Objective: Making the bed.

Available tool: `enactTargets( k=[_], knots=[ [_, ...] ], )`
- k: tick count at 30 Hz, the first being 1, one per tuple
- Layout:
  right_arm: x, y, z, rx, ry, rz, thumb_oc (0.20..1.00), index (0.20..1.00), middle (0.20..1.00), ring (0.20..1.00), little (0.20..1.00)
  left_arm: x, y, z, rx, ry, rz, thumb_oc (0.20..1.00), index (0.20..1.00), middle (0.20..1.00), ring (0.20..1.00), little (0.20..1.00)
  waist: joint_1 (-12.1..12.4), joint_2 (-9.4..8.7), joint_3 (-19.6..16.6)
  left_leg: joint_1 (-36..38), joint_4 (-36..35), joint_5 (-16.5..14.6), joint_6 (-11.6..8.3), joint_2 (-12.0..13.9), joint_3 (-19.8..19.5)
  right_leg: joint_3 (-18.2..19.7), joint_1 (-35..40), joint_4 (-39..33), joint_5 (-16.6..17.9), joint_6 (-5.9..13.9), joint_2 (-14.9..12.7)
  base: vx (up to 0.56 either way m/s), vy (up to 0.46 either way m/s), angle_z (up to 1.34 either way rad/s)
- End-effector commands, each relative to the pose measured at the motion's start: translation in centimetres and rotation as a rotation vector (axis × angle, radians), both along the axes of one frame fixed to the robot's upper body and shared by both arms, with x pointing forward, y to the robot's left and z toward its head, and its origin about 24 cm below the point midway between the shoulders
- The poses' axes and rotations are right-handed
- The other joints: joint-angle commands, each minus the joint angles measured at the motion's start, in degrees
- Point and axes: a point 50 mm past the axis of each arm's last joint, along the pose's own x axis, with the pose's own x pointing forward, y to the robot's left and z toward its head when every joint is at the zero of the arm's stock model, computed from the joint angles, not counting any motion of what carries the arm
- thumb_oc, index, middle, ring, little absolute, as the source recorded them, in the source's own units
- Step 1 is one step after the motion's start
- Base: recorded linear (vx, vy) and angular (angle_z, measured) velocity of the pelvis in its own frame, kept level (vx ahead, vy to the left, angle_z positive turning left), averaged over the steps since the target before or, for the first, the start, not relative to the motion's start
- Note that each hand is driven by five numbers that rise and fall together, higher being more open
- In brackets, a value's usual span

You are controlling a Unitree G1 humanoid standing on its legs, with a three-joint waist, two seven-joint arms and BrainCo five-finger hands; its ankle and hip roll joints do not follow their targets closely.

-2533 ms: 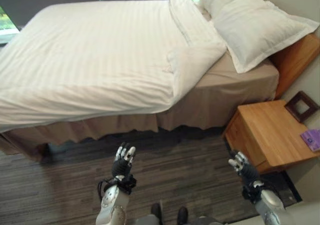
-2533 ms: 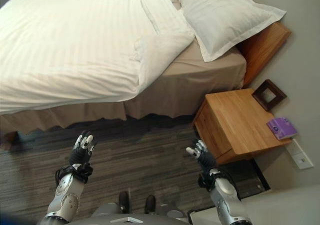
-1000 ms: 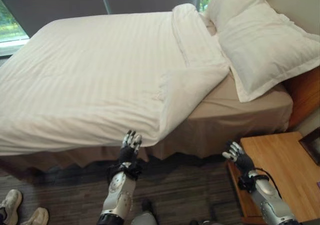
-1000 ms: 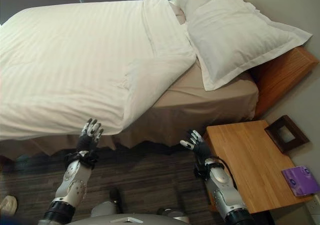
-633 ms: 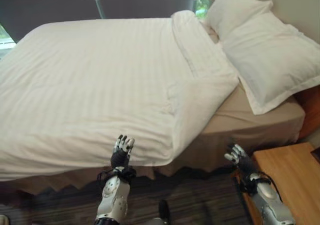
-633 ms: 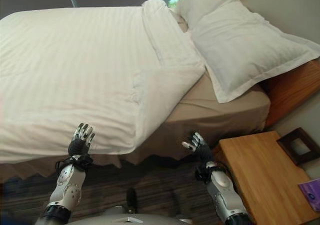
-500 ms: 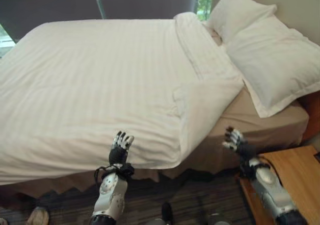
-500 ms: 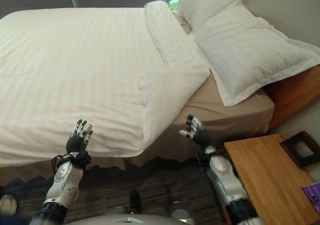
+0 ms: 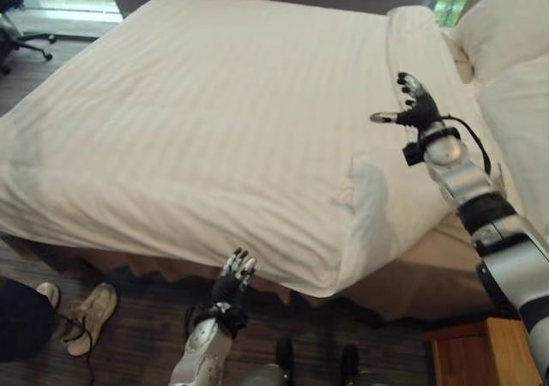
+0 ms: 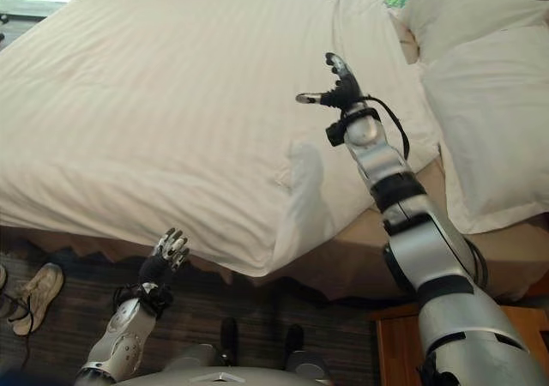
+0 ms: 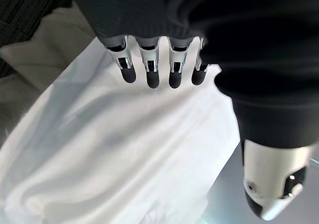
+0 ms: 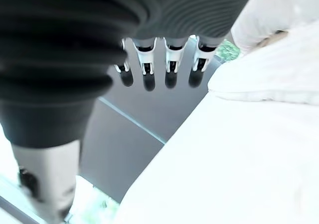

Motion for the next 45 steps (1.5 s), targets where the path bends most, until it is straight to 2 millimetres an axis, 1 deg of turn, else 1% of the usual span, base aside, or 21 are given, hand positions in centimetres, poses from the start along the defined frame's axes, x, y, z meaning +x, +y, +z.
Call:
enactTargets(
  k=[1, 4, 6, 8, 9, 12, 16, 20, 22, 24, 26, 28, 29, 30, 31, 32, 33, 34, 37, 42, 45],
  knots=[
    [0.9, -1.4, 1.2, -0.307, -0.018, -0.140, 1.000, 1.000, 1.000, 1.000, 1.000, 2.0, -0.4, 2.8, 0.003, -0.145, -0.068, 1.000, 1.000, 1.000, 1.000, 1.000, 2.2, 0.67, -1.4, 1.0, 0.1, -1.6, -5.68, 2.8, -5.2, -1.0, -3.2, 1.0, 0.8, 1.98, -1.2, 0.00, -0.062, 0.25],
    [1.0, -2.2, 1.5, -0.422, -0.010, -0.190, 1.000, 1.000, 1.000, 1.000, 1.000, 2.0, 0.1, 3.0, 0.009, -0.157, -0.053, 1.000, 1.000, 1.000, 1.000, 1.000, 3.0, 1.91, -0.4, -1.8, 0.1, -0.8, -5.88, 2.5, -7.0, -1.4, -5.3, 1.0, 1.1, 1.89, -1.2, -0.04, -0.030, 0.27],
    [1.0, -2.4, 1.6, -0.449, -0.010, -0.198, 1.000, 1.000, 1.000, 1.000, 1.000, 2.0, 0.2, 3.1, 0.010, -0.159, -0.049, 1.000, 1.000, 1.000, 1.000, 1.000, 3.1, 2.20, -0.4, -2.7, 0.1, -0.6, -5.96, 2.4, -7.4, -1.4, -6.1, 1.0, 1.1, 1.84, -1.2, -0.04, -0.021, 0.20],
    [1.0, -3.5, 1.7, -0.516, 0.002, -0.236, 1.000, 1.000, 1.000, 1.000, 1.000, 1.9, 0.3, 3.3, 0.018, -0.168, -0.050, 1.000, 1.000, 1.000, 1.000, 1.000, 3.2, 3.05, 0.1, -4.2, 0.1, 0.0, -6.16, 2.3, -7.8, -1.4, -7.6, 1.0, 1.3, 1.76, -1.2, -0.02, -0.017, 0.09],
    [0.8, -5.0, 1.9, -0.560, 0.016, -0.287, 1.000, 1.000, 1.000, 1.000, 1.000, 1.8, 0.3, 3.1, 0.014, -0.166, -0.046, 1.000, 1.000, 1.000, 1.000, 1.000, 3.3, 3.64, 0.4, -5.3, 0.1, 0.4, -6.36, 2.2, -8.1, -1.5, -8.3, 1.0, 1.2, 1.77, -1.3, 0.00, 0.000, 0.00],
    [0.7, -6.0, 1.9, -0.626, 0.019, -0.325, 1.000, 1.000, 1.000, 1.000, 1.000, 1.7, 0.1, 2.8, 0.005, -0.156, -0.038, 1.000, 1.000, 1.000, 1.000, 1.000, 3.0, 4.18, 0.6, -6.2, 0.1, 0.8, -6.50, 2.0, -8.4, -1.6, -8.9, 1.0, 1.2, 1.86, -1.4, 0.01, -0.014, 0.02],
    [0.3, -7.9, 3.3, -0.718, -0.008, -0.405, 1.000, 1.000, 1.000, 1.000, 1.000, 2.1, -1.0, 3.0, 0.000, -0.165, -0.082, 1.000, 1.000, 1.000, 1.000, 1.000, 1.9, 5.92, 1.8, -8.7, 0.1, 1.5, -6.78, 1.3, -8.9, -1.1, -11.3, 1.0, 1.5, 1.74, -1.7, 0.00, 0.000, 0.00],
    [0.1, -8.5, 4.0, -0.773, -0.021, -0.425, 1.000, 1.000, 1.000, 1.000, 1.000, 2.6, -2.0, 3.4, 0.009, -0.186, -0.129, 1.000, 1.000, 1.000, 1.000, 1.000, 1.3, 7.19, 2.6, -10.5, 0.1, 2.1, -6.98, 0.9, -9.1, -0.4, -13.0, 1.0, 1.7, 1.70, -1.8, 0.00, 0.000, 0.00],
    [0.0, -9.1, 4.2, -0.781, -0.018, -0.450, 1.000, 1.000, 1.000, 1.000, 1.000, 2.9, -2.7, 3.8, -0.020, -0.202, -0.132, 1.000, 1.000, 1.000, 1.000, 1.000, 1.1, 8.77, 3.4, -12.1, 0.1, 2.5, -7.17, 0.3, -9.3, 0.5, -14.8, 1.0, 1.9, 1.62, -2.1, 0.00, 0.000, 0.00],
    [0.0, -9.1, 4.1, -0.787, -0.015, -0.450, 1.000, 1.000, 1.000, 1.000, 1.000, 2.9, -2.9, 3.7, -0.028, -0.200, -0.134, 1.000, 1.000, 1.000, 1.000, 1.000, 1.1, 9.30, 3.6, -12.7, 0.1, 2.7, -7.21, 0.1, -9.4, 0.7, -15.3, 1.0, 1.9, 1.58, -2.2, 0.00, 0.000, 0.00],
    [0.2, -8.4, 3.8, -0.830, -0.011, -0.433, 1.000, 1.000, 1.000, 1.000, 1.000, 3.0, -3.6, 3.7, -0.037, -0.199, -0.144, 1.000, 1.000, 1.000, 1.000, 1.000, 1.3, 10.67, 4.4, -14.2, 0.1, 3.1, -7.36, -0.5, -9.8, 1.3, -16.8, 1.0, 2.0, 1.56, -2.4, 0.00, 0.000, 0.00],
    [0.3, -8.0, 3.6, -0.835, -0.012, -0.420, 1.000, 1.000, 1.000, 1.000, 1.000, 3.0, -3.8, 3.6, -0.038, -0.195, -0.145, 1.000, 1.000, 1.000, 1.000, 1.000, 1.4, 10.93, 4.5, -14.6, 0.1, 3.2, -7.41, -0.5, -9.7, 1.5, -17.2, 1.0, 2.0, 1.54, -2.3, 0.03, -0.015, -0.04],
    [0.5, -6.6, 2.6, -0.838, -0.007, -0.369, 1.000, 1.000, 1.000, 1.000, 1.000, 3.2, -4.3, 3.6, -0.040, -0.197, -0.144, 1.000, 1.000, 1.000, 1.000, 1.000, 1.4, 11.67, 5.0, -15.2, 0.1, 3.5, -7.52, -0.6, -9.7, 2.0, -17.8, 1.0, 2.0, 1.45, -2.2, 0.03, -0.026, -0.04],
    [0.5, -6.6, 2.6, -0.838, -0.007, -0.369, 1.000, 1.000, 1.000, 1.000, 1.000, 3.2, -4.3, 3.6, -0.040, -0.197, -0.144, 1.000, 1.000, 1.000, 1.000, 1.000, 1.4, 11.67, 5.0, -15.3, 0.1, 3.5, -7.53, -0.6, -9.7, 2.0, -17.8, 1.0, 2.0, 1.45, -2.2, 0.04, -0.029, -0.08],
    [0.7, -5.4, 1.6, -0.867, 0.004, -0.320, 1.000, 1.000, 1.000, 1.000, 1.000, 3.4, -4.3, 3.6, -0.042, -0.197, -0.127, 1.000, 1.000, 1.000, 1.000, 1.000, 1.4, 11.98, 5.3, -15.6, 0.1, 3.7, -7.62, -0.7, -9.7, 2.2, -18.1, 1.0, 1.9, 1.39, -2.1, 0.03, -0.016, -0.09],
    [0.8, -4.7, 1.1, -0.893, 0.013, -0.293, 0.200, 0.200, 0.200, 0.200, 0.200, 3.5, -4.3, 3.7, -0.046, -0.201, -0.120, 1.000, 1.000, 1.000, 1.000, 1.000, 1.3, 12.09, 5.3, -15.6, 0.1, 3.7, -7.69, -0.6, -9.6, 2.4, -18.2, 1.0, 1.7, 1.36, -2.1, 0.03, -0.016, -0.09],
    [0.8, -4.7, 1.1, -0.893, 0.013, -0.293, 0.200, 0.200, 0.200, 0.200, 0.200, 3.5, -4.3, 3.7, -0.046, -0.201, -0.120, 1.000, 1.000, 1.000, 1.000, 1.000, 1.3, 12.09, 5.3, -15.6, 0.1, 3.7, -7.69, -0.6, -9.6, 2.4, -18.2, 1.0, 1.7, 1.36, -2.1, 0.02, -0.008, -0.05],
    [0.9, -4.0, 0.4, -0.956, 0.037, -0.259, 0.200, 0.200, 0.200, 0.200, 0.200, 3.6, -4.6, 3.6, -0.049, -0.198, -0.124, 1.000, 1.000, 1.000, 1.000, 1.000, 1.4, 12.22, 5.4, -15.6, 0.1, 3.7, -7.77, -0.6, -9.6, 2.5, -18.2, 1.0, 1.6, 1.27, -2.1, 0.02, -0.013, -0.03],
    [0.9, -3.5, 0.0, -1.199, 0.018, -0.220, 0.200, 0.200, 0.200, 0.200, 0.200, 3.6, -4.5, 3.7, -0.045, -0.205, -0.117, 1.000, 1.000, 1.000, 1.000, 1.000, 0.7, 12.20, 5.5, -14.9, 0.1, 3.4, -7.86, -0.6, -9.6, 2.7, -17.3, 1.0, 1.1, 1.19, -2.0, 0.04, -0.010, 0.00],
    [0.6, -3.4, 0.1, -1.218, -0.026, -0.200, 0.200, 0.200, 0.200, 0.200, 0.200, 3.7, -4.3, 3.6, -0.045, -0.198, -0.101, 1.000, 1.000, 1.000, 1.000, 1.000, -0.6, 11.49, 5.3, -13.8, 0.1, 2.8, -7.61, -0.4, -9.5, 3.2, -16.2, 1.0, 0.7, 1.12, -1.6, 0.01, 0.002, 0.04],
    [0.1, -4.1, 0.4, -1.228, -0.059, -0.200, 0.200, 0.200, 0.200, 0.200, 0.200, 3.7, -3.9, 3.7, -0.043, -0.200, -0.082, 1.000, 1.000, 1.000, 1.000, 1.000, -1.8, 10.76, 5.3, -13.1, 0.1, 2.2, -7.35, -0.2, -9.0, 3.8, -15.7, 1.0, 0.6, 1.16, -1.6, 0.00, 0.001, 0.01]
  ],
)
